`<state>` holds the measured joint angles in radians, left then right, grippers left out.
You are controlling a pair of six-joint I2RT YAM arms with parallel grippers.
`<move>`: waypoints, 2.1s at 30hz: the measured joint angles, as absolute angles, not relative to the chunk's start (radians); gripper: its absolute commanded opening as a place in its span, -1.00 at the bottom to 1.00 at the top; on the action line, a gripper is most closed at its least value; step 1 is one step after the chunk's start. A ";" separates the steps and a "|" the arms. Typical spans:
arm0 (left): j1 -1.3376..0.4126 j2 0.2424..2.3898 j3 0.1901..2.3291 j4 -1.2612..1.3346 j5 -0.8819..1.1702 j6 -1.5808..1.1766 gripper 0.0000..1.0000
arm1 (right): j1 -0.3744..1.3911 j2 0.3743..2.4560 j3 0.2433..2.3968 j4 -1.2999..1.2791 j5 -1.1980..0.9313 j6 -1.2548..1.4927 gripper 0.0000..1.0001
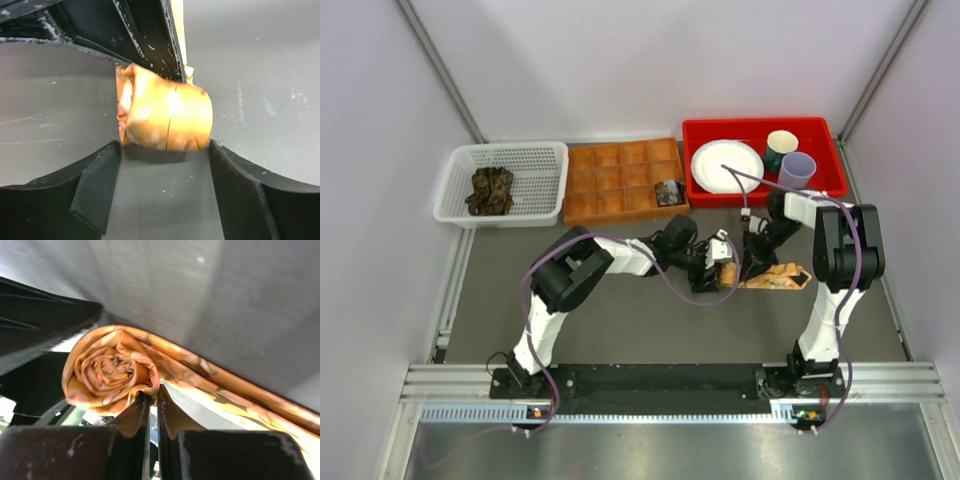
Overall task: Roll the ties
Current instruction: Roll the tie at the center of the board.
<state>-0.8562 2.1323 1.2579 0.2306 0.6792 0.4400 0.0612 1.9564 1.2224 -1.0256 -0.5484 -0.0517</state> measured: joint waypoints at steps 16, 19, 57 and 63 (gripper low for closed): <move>-0.879 2.205 1.246 0.507 0.671 0.335 0.81 | 0.063 1.992 1.266 -1.082 -0.479 -0.060 -1.00; -0.901 2.213 1.313 0.402 0.637 0.379 0.74 | 0.063 1.992 1.266 -1.084 -0.474 -0.070 -1.00; -0.904 2.179 1.357 0.161 0.630 0.459 -1.00 | -0.141 2.017 1.534 -1.222 -0.441 -0.233 -0.32; -0.904 2.179 1.352 0.174 0.630 0.447 -1.00 | -0.152 2.017 1.534 -1.177 -0.310 -0.242 -0.19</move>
<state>-0.9035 2.1792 1.3518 0.1738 0.6304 0.4465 -0.1516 2.0174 1.5337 -1.1770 -0.3096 -0.2420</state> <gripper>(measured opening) 0.362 0.350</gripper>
